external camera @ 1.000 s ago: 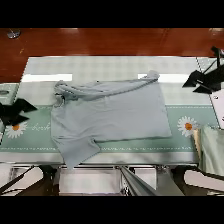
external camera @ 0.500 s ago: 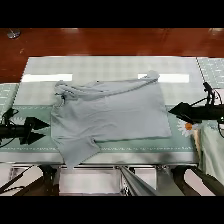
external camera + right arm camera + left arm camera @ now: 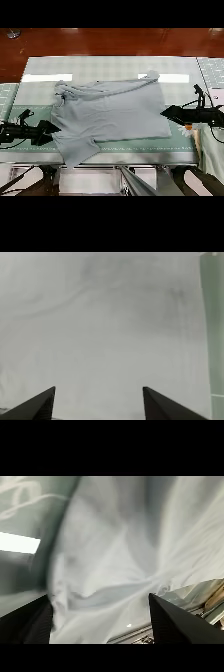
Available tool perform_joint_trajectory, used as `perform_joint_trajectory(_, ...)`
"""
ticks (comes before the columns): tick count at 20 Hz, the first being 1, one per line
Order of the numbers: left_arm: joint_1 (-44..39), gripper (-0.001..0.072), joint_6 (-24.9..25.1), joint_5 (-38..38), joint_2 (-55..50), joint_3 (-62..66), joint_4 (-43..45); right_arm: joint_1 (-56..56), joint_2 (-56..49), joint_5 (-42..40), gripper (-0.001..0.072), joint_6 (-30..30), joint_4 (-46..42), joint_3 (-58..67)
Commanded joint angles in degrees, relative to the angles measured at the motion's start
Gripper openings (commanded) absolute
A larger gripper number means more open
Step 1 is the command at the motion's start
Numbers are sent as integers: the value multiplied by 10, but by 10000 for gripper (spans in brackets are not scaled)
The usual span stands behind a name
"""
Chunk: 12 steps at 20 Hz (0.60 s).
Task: Fold the shirts.
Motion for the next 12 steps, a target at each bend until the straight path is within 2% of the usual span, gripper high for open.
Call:
perform_joint_trajectory(1,-51,523,9,66,-1,-8,2,-15,1,-26,622,35,-7,8)
perform_joint_trajectory(2,-56,21,31,63,-1,-5,1,-44,1,-20,622,45,-22,17)
perform_joint_trajectory(5,-55,20,49,51,-1,8,1,-136,1,23,622,90,-117,19)
perform_joint_trajectory(7,-55,20,49,53,-1,9,-1,-149,1,52,621,132,-177,-7)
perform_joint_trajectory(12,-56,20,49,56,-1,8,-1,-88,-5,35,621,130,-149,-62)
